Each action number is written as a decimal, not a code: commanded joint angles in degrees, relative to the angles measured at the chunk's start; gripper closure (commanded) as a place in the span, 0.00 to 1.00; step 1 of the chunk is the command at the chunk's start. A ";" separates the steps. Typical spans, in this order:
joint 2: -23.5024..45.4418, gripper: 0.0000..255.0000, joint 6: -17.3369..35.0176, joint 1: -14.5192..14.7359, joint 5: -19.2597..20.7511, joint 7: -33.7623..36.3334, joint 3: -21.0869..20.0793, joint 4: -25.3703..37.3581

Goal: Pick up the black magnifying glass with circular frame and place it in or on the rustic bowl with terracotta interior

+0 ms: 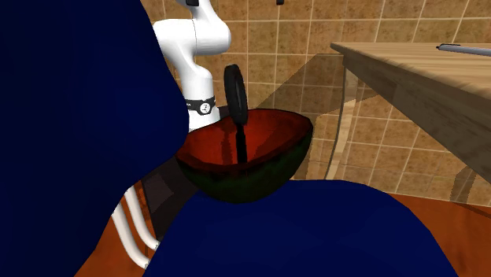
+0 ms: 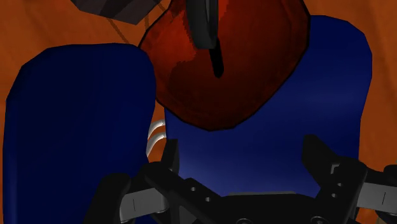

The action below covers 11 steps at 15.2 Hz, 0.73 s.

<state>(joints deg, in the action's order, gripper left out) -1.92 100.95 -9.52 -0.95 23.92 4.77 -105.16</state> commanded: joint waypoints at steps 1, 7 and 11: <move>0.21 0.00 -2.97 -0.03 -0.01 -0.02 0.03 3.16; 0.66 0.00 -6.50 -0.06 -0.04 -0.04 0.07 7.13; 0.66 0.00 -6.49 -0.06 -0.04 -0.04 0.07 7.12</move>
